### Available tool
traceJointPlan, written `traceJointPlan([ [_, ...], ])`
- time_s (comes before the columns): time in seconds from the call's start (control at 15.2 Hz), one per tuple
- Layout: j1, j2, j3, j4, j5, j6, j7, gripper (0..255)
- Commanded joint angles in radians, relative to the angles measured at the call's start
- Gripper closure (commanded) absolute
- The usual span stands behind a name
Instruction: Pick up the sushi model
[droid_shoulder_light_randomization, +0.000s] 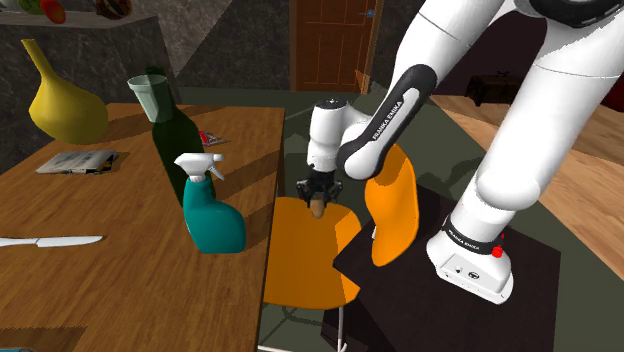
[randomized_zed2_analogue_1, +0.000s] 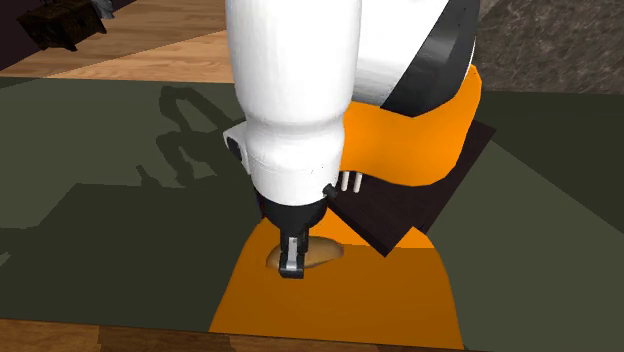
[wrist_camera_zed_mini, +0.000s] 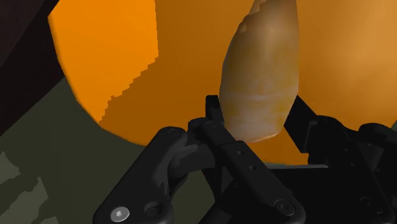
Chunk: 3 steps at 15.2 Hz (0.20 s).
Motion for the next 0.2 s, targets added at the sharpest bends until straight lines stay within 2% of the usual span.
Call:
traceJointPlan([
  [0.0, -0.001, -0.035, 0.009, 0.001, 0.044, -0.033, -0.033, 255],
  [0.13, 0.0, -0.037, 0.008, 0.001, 0.047, -0.035, -0.036, 255],
])
